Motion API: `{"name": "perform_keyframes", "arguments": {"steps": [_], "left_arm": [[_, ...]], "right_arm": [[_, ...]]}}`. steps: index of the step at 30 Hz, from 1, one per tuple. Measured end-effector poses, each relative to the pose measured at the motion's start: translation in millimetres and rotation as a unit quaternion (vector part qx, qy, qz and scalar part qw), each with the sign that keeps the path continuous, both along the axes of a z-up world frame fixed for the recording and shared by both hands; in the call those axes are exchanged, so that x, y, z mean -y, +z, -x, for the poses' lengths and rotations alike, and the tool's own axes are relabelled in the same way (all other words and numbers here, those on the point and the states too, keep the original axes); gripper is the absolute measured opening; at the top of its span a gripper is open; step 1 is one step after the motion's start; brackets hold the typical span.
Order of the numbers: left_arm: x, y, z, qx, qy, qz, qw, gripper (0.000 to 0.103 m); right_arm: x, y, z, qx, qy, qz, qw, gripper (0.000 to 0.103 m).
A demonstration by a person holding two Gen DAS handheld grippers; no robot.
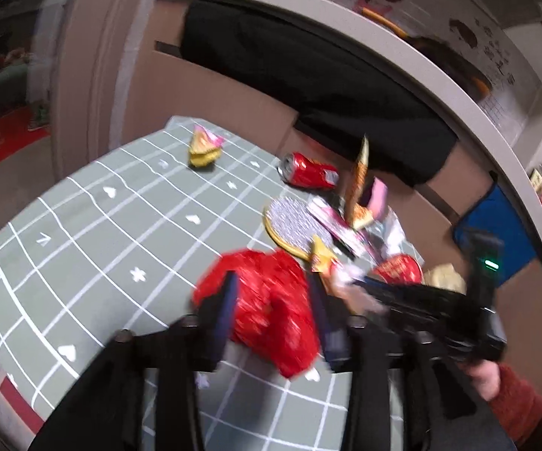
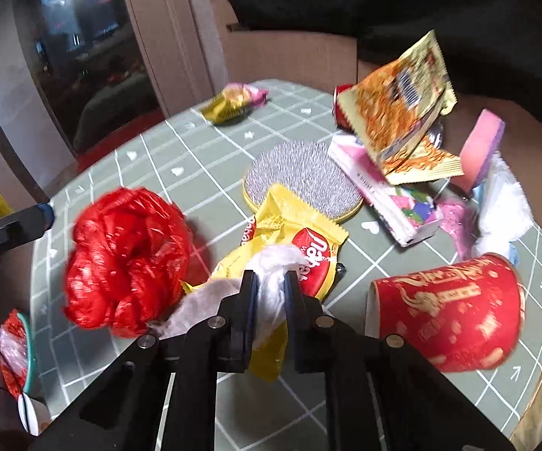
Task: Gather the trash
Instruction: 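Lift the red bag with the left gripper while the right gripper grasps a white tissue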
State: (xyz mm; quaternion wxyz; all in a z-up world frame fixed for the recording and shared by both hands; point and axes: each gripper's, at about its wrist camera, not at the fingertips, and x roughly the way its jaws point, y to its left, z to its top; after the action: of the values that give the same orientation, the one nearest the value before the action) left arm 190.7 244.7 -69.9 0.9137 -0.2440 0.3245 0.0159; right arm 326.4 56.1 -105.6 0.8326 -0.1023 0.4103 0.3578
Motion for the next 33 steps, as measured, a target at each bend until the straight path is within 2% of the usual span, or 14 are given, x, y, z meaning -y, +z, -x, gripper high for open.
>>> {"name": "perform_keyframes", "arguments": {"steps": [3, 6, 8, 10, 12, 14, 16, 18, 19, 20, 22, 27, 30, 33], "left_arm": [[-11.0, -12.6, -6.5, -0.016, 0.034, 0.028, 0.9989, 0.049], [-13.0, -28.8, -13.8, -0.04, 0.045, 0.063, 0.9962, 0.05], [-7.8, -38.5, -20.8, -0.058, 0.044, 0.083, 0.9939, 0.051], [0.9, -46.9, -30.0, -0.077, 0.04, 0.086, 0.9925, 0.052], [7.0, -56.0, -37.7, -0.087, 0.042, 0.101, 0.9902, 0.06], [11.0, -58.3, -41.9, -0.097, 0.052, 0.114, 0.9874, 0.063], [17.3, -54.8, -47.9, -0.108, 0.051, 0.108, 0.987, 0.062], [29.6, -47.1, -52.8, -0.109, 0.04, 0.079, 0.9901, 0.057], [35.7, -43.6, -54.5, -0.105, 0.031, 0.065, 0.9919, 0.046], [44.7, -38.1, -56.1, -0.098, 0.02, 0.046, 0.9939, 0.039], [59.9, -25.0, -55.2, -0.082, 0.013, 0.017, 0.9964, 0.035], [108.8, 36.0, -41.4, 0.014, -0.001, -0.06, 0.9981, 0.034], [144.8, 79.0, -32.0, 0.082, -0.022, -0.103, 0.991, 0.034], [190.6, 119.8, -26.8, 0.155, -0.073, -0.13, 0.9766, 0.034]], "right_arm": [[20.4, 21.3, 14.4, 0.026, -0.009, -0.02, 0.999, 0.012], [40.7, 36.1, 22.9, 0.043, -0.025, -0.027, 0.998, 0.012], [53.9, 39.6, 26.6, 0.049, -0.037, -0.024, 0.998, 0.012], [64.7, 39.3, 29.3, 0.047, -0.048, -0.021, 0.998, 0.012], [78.7, 37.6, 32.9, 0.048, -0.061, -0.018, 0.997, 0.012], [89.3, 35.4, 36.9, 0.057, -0.072, -0.009, 0.996, 0.012], [101.6, 35.5, 40.9, 0.058, -0.08, -0.011, 0.995, 0.012], [112.2, 34.5, 43.2, 0.053, -0.087, -0.02, 0.995, 0.012], [119.5, 34.7, 44.3, 0.052, -0.091, -0.026, 0.994, 0.012], [124.7, 35.2, 44.1, 0.051, -0.094, -0.031, 0.994, 0.012], [133.1, 38.4, 45.8, 0.05, -0.099, -0.044, 0.993, 0.012], [160.5, 65.8, 54.1, 0.084, -0.111, -0.082, 0.987, 0.012], [181.0, 90.7, 60.8, 0.121, -0.118, -0.098, 0.981, 0.012], [209.8, 121.4, 66.9, 0.169, -0.139, -0.103, 0.97, 0.012]]}}
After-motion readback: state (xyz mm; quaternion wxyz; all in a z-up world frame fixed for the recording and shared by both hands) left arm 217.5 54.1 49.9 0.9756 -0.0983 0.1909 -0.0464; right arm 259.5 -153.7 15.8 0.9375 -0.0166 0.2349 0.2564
